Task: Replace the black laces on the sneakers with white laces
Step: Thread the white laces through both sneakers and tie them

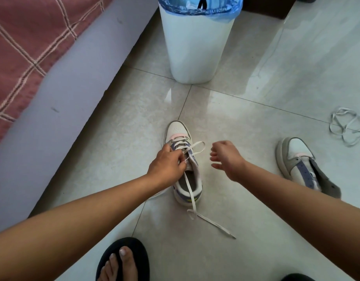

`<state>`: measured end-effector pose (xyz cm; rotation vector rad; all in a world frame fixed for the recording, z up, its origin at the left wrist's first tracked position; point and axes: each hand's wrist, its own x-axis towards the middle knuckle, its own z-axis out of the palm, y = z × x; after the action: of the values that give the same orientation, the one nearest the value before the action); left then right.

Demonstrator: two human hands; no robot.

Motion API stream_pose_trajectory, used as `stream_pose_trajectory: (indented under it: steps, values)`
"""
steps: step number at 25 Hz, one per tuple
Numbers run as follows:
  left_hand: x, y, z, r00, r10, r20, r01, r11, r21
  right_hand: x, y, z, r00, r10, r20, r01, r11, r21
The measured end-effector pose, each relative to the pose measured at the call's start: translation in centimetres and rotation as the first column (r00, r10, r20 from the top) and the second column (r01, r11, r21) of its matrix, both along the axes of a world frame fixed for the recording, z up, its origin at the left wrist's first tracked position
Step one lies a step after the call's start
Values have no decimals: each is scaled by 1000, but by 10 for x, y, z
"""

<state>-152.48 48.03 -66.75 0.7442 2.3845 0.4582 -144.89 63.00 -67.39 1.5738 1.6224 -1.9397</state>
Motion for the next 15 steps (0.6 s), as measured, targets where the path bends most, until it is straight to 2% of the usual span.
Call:
stream_pose_trajectory:
  steps: [1, 3, 5, 8, 9, 11, 12, 13, 15]
  values:
    - [0, -1, -1, 1000, 20, 23, -21, 999, 26, 8, -8, -1, 998, 59, 1, -59, 996, 68]
    - [-1, 0, -1, 999, 37, 39, -40, 997, 67, 20, -26, 0, 961, 270, -62, -264, 961, 87]
    - [-4, 2, 3, 1000, -11, 7, 10, 996, 92, 23, -39, -1, 925, 362, -117, -350, 930, 112]
    - [-11, 0, 22, 956, -280, 85, 272, 958, 91, 16, -43, -6, 954, 285, -88, -258, 936, 242]
    - [-14, -5, 28, 905, -407, 122, 404, 914, 46, 15, -43, -8, 961, 267, -78, -237, 933, 270]
    - [-17, -18, 41, 753, -613, 240, 651, 747, -134, 17, -43, -9, 962, 260, -81, -223, 924, 310]
    - [-16, -24, 46, 690, -643, 331, 719, 661, -215, 18, -44, -8, 960, 267, -89, -225, 918, 325]
    - [-14, -29, 49, 663, -623, 415, 742, 621, -252, 19, -44, -7, 955, 280, -100, -232, 911, 341]
    - [-10, -32, 53, 667, -546, 506, 717, 655, -238, 20, -46, -5, 941, 321, -108, -256, 883, 394]
